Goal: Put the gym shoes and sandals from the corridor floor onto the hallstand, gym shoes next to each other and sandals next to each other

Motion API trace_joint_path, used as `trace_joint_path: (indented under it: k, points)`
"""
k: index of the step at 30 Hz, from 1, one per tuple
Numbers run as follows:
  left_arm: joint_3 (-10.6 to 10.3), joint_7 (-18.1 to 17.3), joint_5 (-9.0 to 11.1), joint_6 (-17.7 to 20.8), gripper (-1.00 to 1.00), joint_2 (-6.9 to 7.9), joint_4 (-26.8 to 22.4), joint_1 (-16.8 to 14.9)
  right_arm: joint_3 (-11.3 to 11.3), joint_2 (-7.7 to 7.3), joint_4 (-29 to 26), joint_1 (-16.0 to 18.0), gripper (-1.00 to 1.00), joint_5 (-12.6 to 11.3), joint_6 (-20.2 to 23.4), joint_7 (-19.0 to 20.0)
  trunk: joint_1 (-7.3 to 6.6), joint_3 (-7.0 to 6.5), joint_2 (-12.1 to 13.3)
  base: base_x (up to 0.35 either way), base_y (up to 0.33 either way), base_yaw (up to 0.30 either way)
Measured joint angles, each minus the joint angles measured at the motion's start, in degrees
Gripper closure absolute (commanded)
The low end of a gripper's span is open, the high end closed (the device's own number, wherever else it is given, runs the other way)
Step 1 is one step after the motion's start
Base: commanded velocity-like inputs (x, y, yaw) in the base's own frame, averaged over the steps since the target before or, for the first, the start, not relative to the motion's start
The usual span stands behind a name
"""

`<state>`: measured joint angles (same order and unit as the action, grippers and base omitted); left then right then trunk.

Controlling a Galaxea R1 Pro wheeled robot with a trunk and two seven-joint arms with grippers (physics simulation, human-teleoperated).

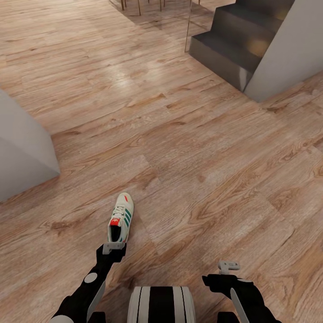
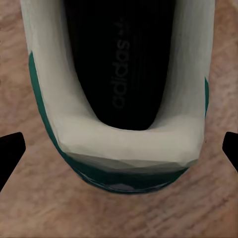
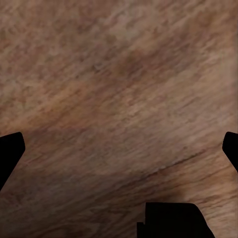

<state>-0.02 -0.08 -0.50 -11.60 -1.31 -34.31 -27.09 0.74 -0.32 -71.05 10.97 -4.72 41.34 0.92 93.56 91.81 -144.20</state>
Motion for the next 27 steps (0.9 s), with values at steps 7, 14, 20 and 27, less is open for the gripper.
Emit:
trace_joint_path:
  k: [7,14,20,27]
  points:
    - [0.1,0.0,0.1,0.0,1.00,0.00,0.0,0.0,0.0,0.00,0.0,0.0,-1.00,0.0,0.0,0.0,0.00,0.00,0.0,0.000,0.000,0.000]
    - [0.1,0.0,0.1,0.0,1.00,0.00,0.0,0.0,0.0,0.00,0.0,0.0,-1.00,0.0,0.0,0.0,0.00,0.00,0.0,0.000,0.000,0.000]
    - [0.1,0.0,0.1,0.0,1.00,0.00,0.0,0.0,0.1,0.00,0.0,0.0,-1.00,0.0,0.0,0.0,0.00,0.00,0.0,0.000,0.000,0.000]
    - [0.1,0.0,0.0,0.0,1.00,0.00,-0.1,0.0,0.1,0.00,0.0,0.0,-1.00,0.0,0.0,0.0,0.00,0.00,0.0,0.000,0.000,0.000]
